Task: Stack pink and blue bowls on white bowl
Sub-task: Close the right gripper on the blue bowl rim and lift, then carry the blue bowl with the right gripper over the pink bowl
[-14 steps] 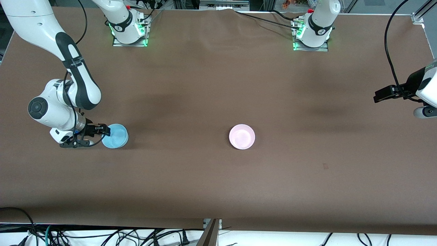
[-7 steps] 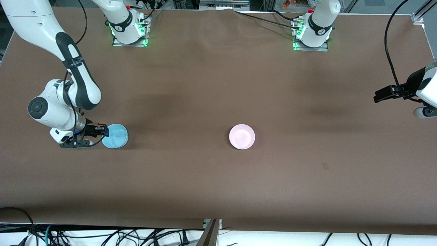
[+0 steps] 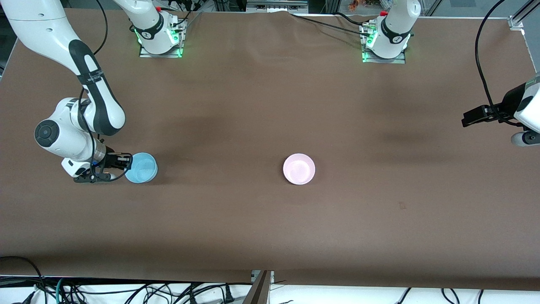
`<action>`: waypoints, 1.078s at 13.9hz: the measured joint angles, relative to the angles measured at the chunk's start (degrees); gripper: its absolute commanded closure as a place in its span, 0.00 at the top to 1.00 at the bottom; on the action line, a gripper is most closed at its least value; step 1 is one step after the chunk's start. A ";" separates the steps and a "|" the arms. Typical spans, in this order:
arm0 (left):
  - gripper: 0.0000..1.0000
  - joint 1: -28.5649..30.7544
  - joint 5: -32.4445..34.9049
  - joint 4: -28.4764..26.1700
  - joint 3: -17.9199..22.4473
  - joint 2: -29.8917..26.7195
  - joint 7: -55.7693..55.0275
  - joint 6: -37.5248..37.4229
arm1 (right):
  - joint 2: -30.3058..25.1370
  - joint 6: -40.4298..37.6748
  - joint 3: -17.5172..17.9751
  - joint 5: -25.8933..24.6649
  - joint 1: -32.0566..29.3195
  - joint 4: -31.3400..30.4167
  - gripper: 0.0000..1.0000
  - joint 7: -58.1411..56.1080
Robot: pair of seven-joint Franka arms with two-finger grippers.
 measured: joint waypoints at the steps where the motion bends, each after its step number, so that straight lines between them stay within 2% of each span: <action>1: 1.00 0.00 0.00 0.00 0.00 0.00 0.00 0.00 | 0.00 0.00 0.00 0.00 0.00 0.00 0.03 0.00; 2: 1.00 0.01 0.00 0.00 0.00 0.00 0.00 0.00 | 0.00 0.02 0.00 0.00 0.00 0.00 0.00 0.00; 10: 1.00 0.04 0.00 0.00 0.05 0.00 0.00 0.00 | -2.51 -0.28 0.28 0.07 0.17 0.42 0.00 0.17; 15: 1.00 0.06 0.00 0.02 0.08 0.00 0.00 0.00 | -6.97 -12.26 1.68 0.07 3.47 6.38 0.00 6.38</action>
